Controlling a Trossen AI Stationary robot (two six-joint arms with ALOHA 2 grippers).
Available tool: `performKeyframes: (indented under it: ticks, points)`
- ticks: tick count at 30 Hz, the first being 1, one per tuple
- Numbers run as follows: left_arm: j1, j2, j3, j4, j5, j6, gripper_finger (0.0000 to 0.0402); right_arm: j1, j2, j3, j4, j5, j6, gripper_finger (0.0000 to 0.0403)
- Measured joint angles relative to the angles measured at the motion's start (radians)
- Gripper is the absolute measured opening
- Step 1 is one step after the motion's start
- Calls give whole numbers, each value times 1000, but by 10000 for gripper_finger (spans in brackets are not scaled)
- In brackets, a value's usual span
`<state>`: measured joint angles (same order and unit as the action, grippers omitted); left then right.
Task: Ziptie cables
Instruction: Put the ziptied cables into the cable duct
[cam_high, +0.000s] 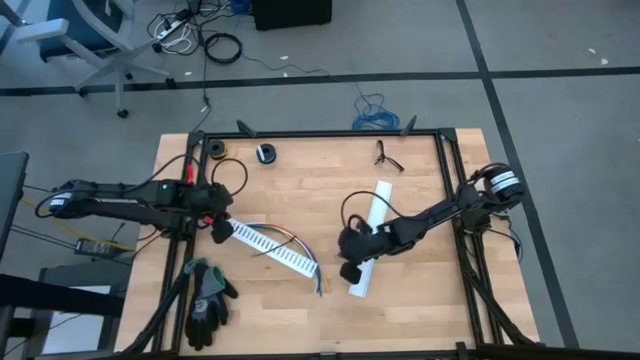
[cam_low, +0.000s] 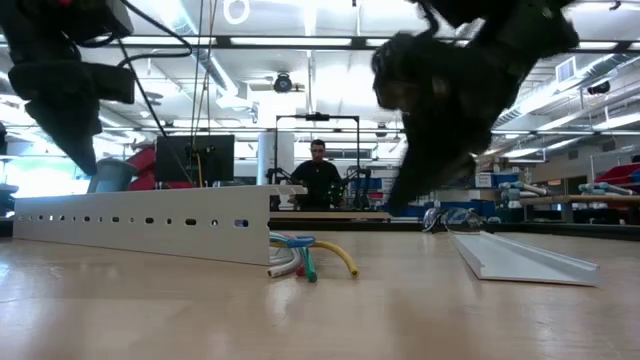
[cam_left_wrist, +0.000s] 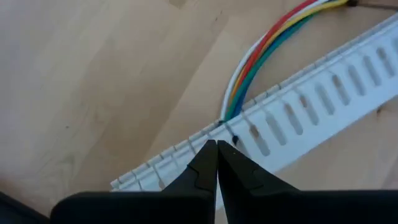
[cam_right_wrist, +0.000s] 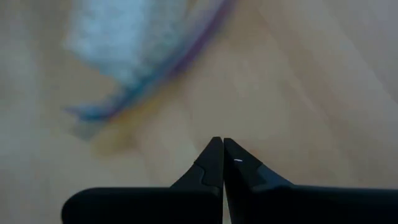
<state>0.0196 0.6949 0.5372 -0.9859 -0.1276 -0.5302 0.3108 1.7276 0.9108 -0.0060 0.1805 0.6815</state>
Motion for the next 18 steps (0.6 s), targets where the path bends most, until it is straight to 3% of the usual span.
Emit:
performKeyframes:
  ticks: [3,6,10,18]
  points:
    - [0,1,-10,17,6,0,19,-8,-4,-102,314,-44,9,0]
    - [0,1,-16,81,68,-14,19,-38,13,-136,467,-128,-22,0]
    - [-7,13,-17,156,152,-91,19,-136,20,-129,451,-220,-28,0]
    - [-99,94,-17,181,158,-185,19,-319,20,-128,453,-367,-72,0]
